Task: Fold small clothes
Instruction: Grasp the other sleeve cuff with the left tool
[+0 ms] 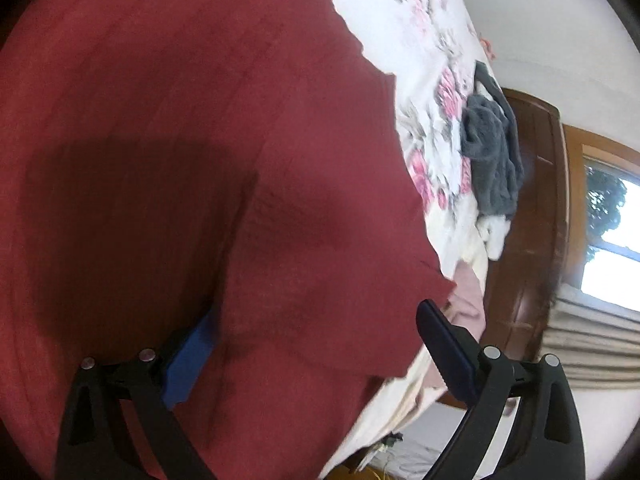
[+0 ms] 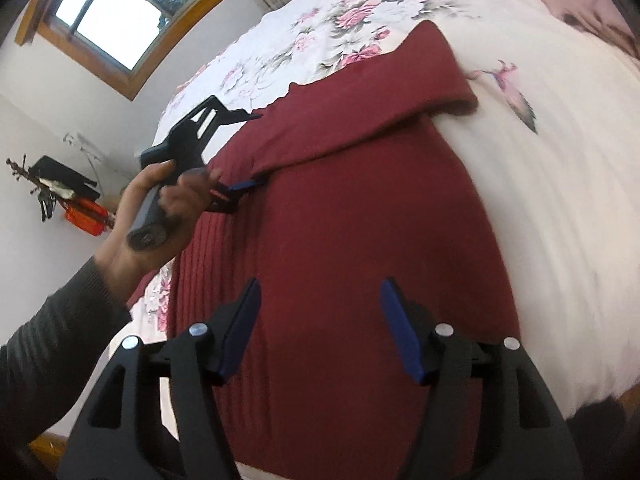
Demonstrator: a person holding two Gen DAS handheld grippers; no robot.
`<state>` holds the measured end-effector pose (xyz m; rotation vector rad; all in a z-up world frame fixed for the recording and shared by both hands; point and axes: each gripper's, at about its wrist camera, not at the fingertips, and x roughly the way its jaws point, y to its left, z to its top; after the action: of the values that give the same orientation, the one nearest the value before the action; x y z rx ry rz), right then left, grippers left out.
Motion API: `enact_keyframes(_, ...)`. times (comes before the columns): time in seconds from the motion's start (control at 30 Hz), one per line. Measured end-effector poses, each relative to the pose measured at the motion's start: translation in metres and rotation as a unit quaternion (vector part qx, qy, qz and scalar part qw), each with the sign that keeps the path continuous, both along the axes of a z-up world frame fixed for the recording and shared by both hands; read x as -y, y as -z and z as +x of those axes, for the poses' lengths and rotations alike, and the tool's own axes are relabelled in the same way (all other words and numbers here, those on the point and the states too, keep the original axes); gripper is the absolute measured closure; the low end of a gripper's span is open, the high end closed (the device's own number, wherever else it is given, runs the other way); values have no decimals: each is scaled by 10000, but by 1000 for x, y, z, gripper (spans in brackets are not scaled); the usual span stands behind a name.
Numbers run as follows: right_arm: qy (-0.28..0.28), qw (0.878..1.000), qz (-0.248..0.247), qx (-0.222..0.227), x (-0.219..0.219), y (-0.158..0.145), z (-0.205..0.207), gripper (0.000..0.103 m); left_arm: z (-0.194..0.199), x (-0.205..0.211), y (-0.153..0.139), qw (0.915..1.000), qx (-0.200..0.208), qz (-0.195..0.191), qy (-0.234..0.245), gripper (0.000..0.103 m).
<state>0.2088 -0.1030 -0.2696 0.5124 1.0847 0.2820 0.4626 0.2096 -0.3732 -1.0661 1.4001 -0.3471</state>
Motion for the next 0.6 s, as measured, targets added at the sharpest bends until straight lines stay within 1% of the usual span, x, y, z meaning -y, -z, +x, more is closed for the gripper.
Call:
enact_keyframes(0.03,45,10000,41,12,0,-2,-2,40,3,2,-2,9999,0,134,19,59)
enact_keyframes(0.07,108,9999,109,29,1,-4,-6,40,6,6,-1,9995,-65,278,162,93)
enact_keyframes(0.1,142,9998,147,37,0,-6,-9,40,10,8,1,9986,-194,418,276,95)
enact_keyframes(0.13,168,9997,187,49,-1,-7,-12,40,11,7,0,9984,-229,472,231,95)
enact_keyframes(0.23,209,9995,224,38,-2,-9,-14,39,16,5,-15,9977,-18,582,333,95)
enact_keyframes(0.33,199,9996,220,31,-3,-10,-15,39,24,-3,-55,9956,486,673,443,95)
enact_keyframes(0.37,194,9996,209,7,-4,-10,-15,39,26,-7,-76,9930,737,776,500,95)
enact_keyframes(0.47,173,9995,261,-33,-8,-9,-12,38,32,-27,-124,9858,1262,960,544,95)
enact_keyframes(0.53,143,9995,264,-23,-12,-10,-12,38,34,-46,-150,9811,1534,1064,506,95)
enact_keyframes(0.6,84,9996,287,-10,-17,-10,-10,38,40,-61,-163,9780,1673,1163,456,95)
